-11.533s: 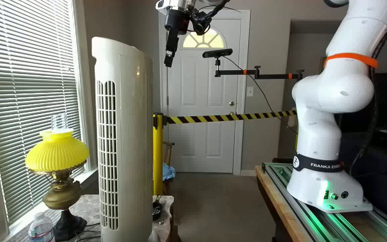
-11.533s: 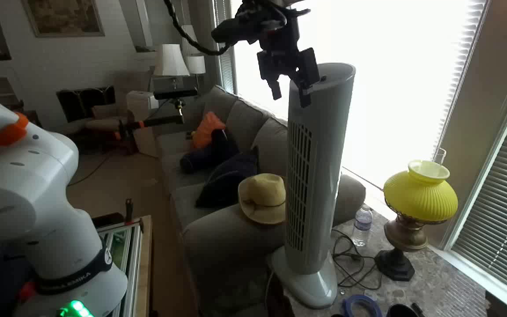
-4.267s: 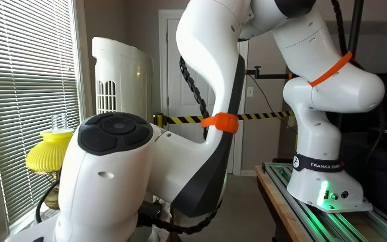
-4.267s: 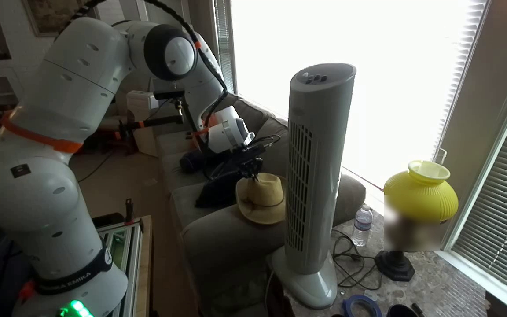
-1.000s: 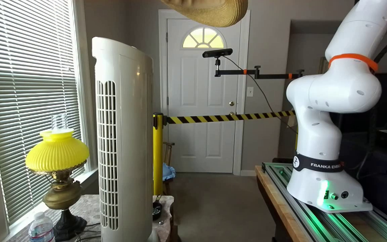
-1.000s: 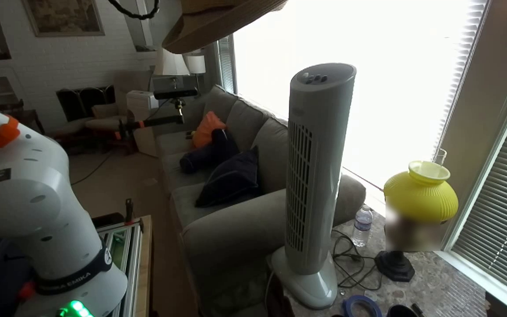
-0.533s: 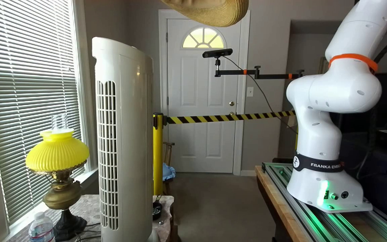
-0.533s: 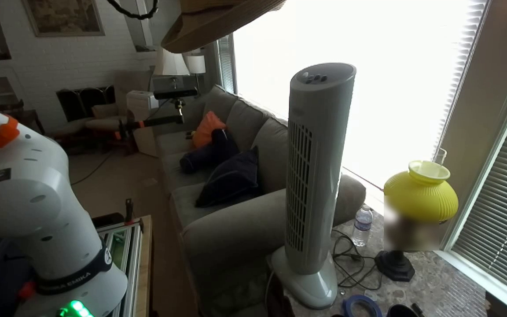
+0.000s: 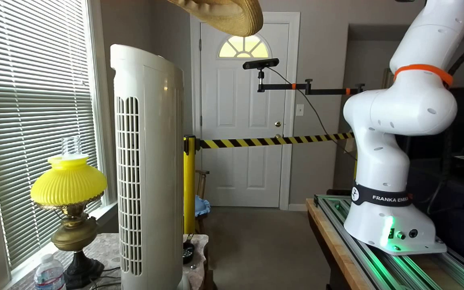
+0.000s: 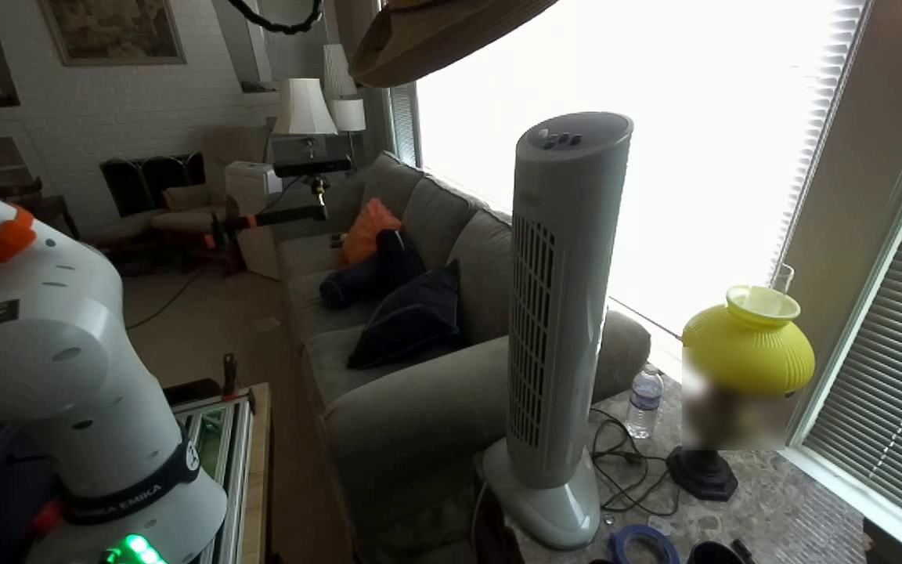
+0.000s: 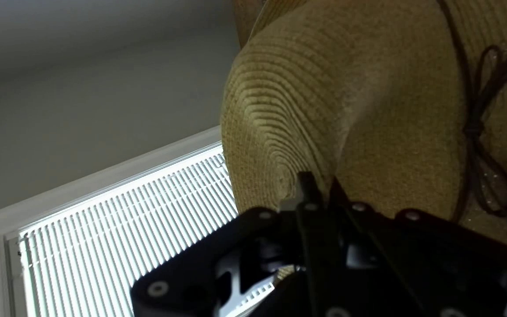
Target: Put the hat on the air filter
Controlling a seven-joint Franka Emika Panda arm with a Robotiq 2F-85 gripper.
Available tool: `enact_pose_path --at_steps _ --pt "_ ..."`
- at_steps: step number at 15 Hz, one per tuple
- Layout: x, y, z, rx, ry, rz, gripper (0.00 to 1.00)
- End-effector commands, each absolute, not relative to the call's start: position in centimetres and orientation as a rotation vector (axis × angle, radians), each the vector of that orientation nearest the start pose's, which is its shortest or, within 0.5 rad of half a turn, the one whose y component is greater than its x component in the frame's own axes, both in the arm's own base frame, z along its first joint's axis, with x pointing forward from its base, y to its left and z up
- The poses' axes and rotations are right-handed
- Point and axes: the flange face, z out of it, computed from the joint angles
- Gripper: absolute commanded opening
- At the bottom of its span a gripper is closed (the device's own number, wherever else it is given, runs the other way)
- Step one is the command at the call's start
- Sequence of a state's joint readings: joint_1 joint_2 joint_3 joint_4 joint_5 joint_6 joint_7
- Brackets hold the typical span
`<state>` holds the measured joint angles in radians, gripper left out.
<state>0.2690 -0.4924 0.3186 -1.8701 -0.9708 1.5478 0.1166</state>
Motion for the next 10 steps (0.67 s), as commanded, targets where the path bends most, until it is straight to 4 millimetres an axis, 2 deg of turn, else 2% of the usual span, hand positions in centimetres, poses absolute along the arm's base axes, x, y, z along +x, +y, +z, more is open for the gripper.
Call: enact_pose_path --at_steps 1,5,10 --pt "36.2 16.5 74.3 2.016 0.363 0.572 0.02" --pt "37.8 15.8 71.8 2.026 0.382 0.564 0.02" --pt "39.5 16.1 70.1 2.042 0.436 0.567 0.02"
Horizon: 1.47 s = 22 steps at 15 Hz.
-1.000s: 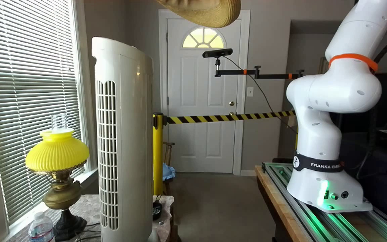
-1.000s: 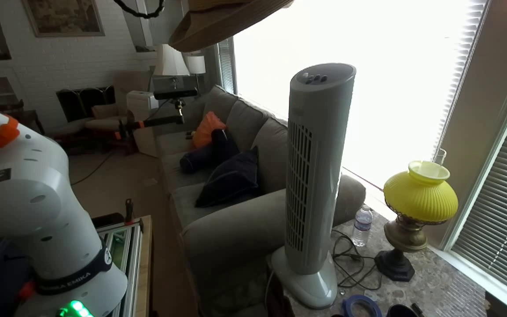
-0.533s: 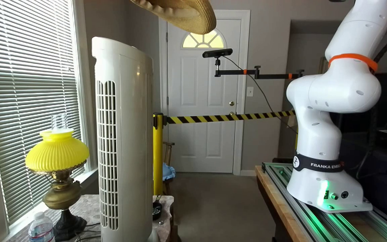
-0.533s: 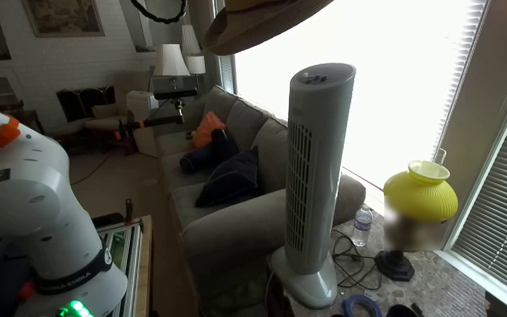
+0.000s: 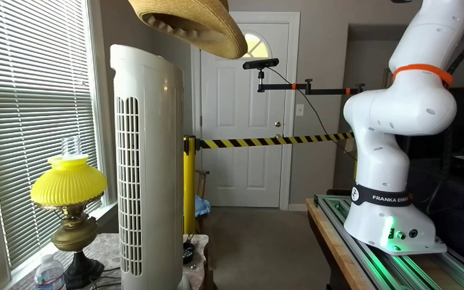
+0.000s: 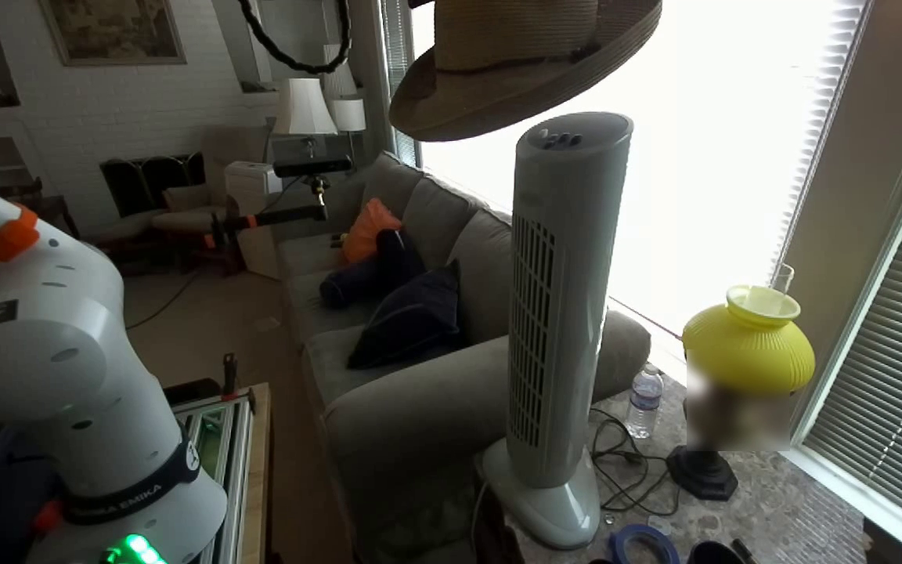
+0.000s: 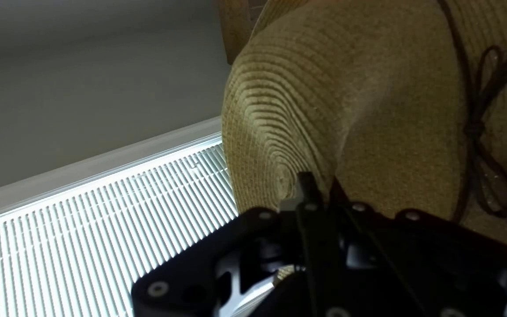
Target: Put the hat on the air filter
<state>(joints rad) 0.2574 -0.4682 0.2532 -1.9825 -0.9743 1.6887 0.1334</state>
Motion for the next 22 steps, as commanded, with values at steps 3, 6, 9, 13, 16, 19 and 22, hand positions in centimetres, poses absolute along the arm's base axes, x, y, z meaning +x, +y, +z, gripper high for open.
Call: enact_pose_path --at_steps 3,6,9,13,16,19,22 --pt "40.8 16.2 68.5 2.046 0.439 0.555 0.02" --pt "42.2 16.2 66.9 2.060 0.442 0.534 0.02" --pt "43.4 16.4 66.0 2.056 0.447 0.537 0.02" --pt "44.9 16.7 65.3 2.039 0.447 0.560 0.02" --pt "46.0 16.9 64.8 1.998 0.445 0.568 0.02" --pt "47.0 16.8 64.2 1.988 0.444 0.563 0.02" --pt "47.7 17.5 63.5 1.991 0.471 0.562 0.02"
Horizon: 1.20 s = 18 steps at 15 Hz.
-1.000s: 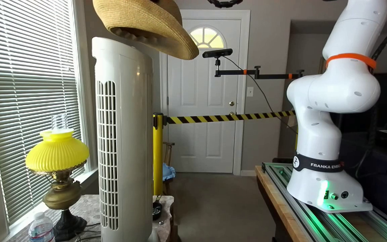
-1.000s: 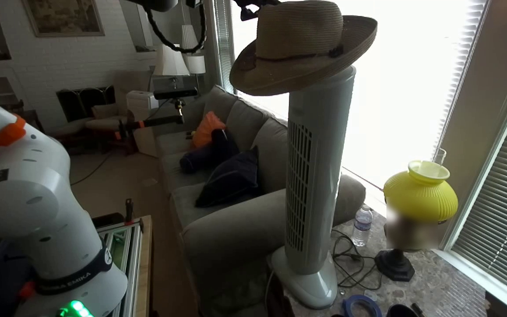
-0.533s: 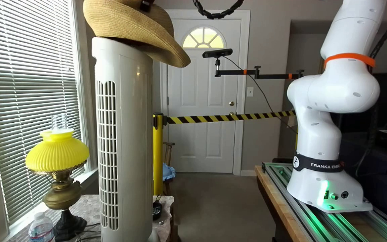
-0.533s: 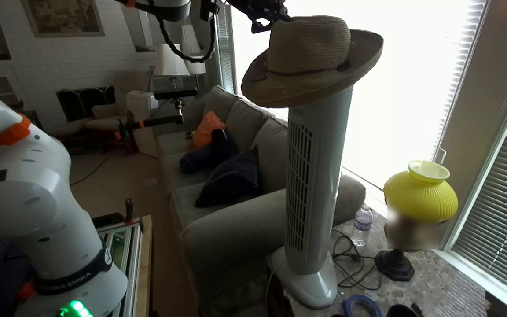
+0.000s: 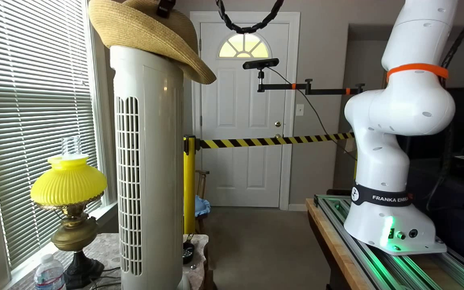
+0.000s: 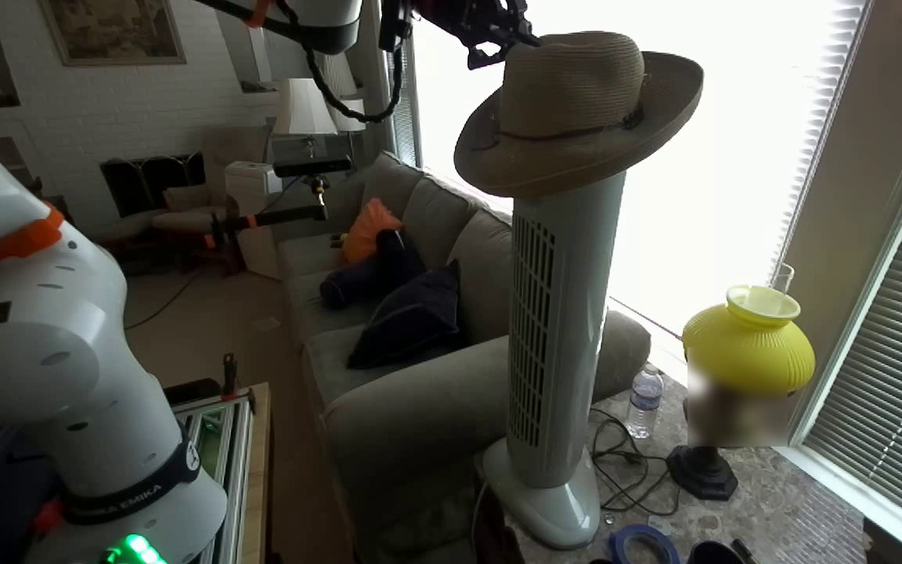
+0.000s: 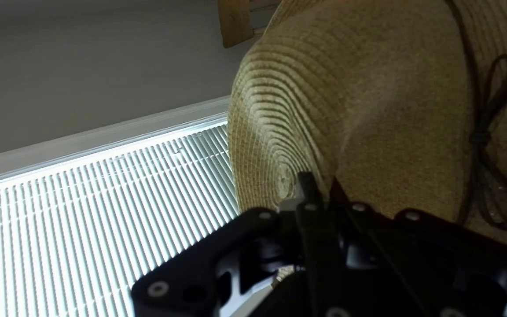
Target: Put the hat on the air filter
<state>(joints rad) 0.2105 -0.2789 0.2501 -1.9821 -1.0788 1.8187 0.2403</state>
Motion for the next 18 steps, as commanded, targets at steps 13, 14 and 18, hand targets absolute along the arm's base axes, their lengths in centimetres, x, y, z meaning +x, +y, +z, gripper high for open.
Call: enact_pose_path --at_steps 13,14,18 --pt "48.9 19.4 62.4 2.019 0.568 0.554 0.02" --pt "48.8 19.3 62.2 2.025 0.572 0.549 0.02" --pt "48.5 19.3 61.2 2.053 0.619 0.525 0.02"
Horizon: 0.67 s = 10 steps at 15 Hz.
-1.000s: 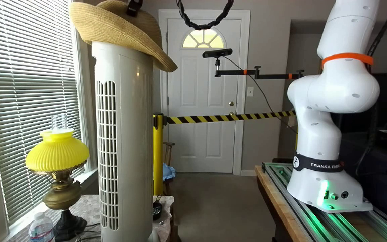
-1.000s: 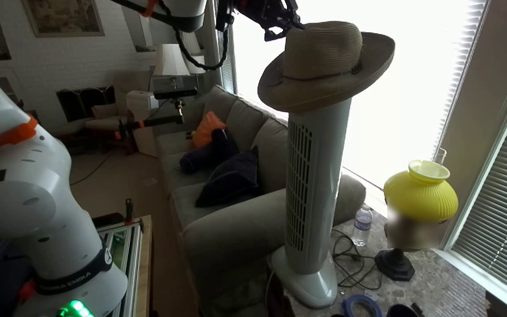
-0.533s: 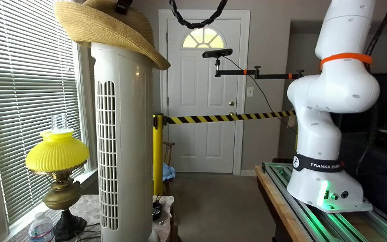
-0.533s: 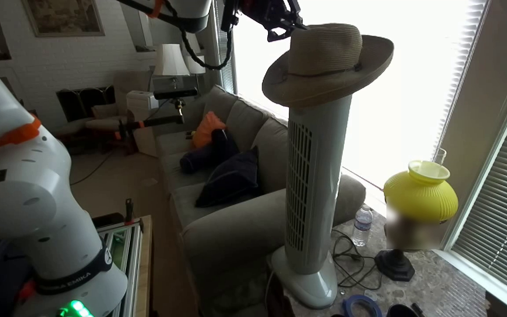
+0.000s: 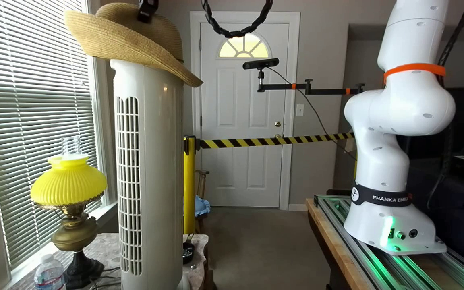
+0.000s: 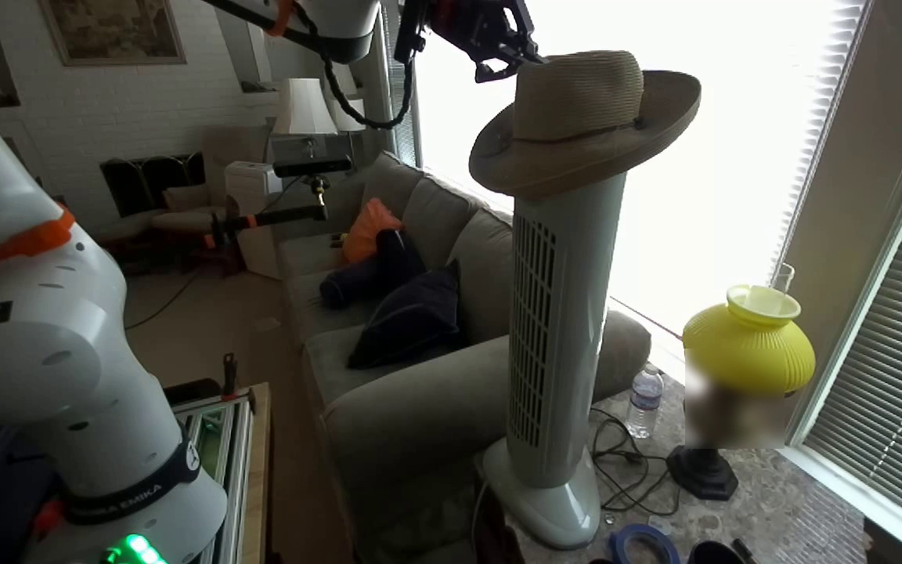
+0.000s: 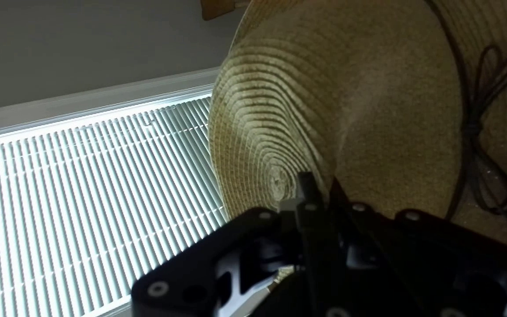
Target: Put the hat on the air filter
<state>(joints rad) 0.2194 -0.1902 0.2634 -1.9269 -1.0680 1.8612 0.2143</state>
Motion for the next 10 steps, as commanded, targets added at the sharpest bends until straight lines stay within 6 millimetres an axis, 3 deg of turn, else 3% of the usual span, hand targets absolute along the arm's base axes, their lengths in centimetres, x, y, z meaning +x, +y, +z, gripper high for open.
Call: enact_pose_path --at_steps 1,8,9,10 --pt "48.5 19.2 61.0 2.063 0.626 0.515 0.02" --pt "48.4 17.6 60.5 2.152 0.661 0.468 0.02" --pt "48.4 17.4 60.6 2.156 0.655 0.457 0.32" --pt "48.3 17.3 60.7 2.155 0.647 0.459 0.33"
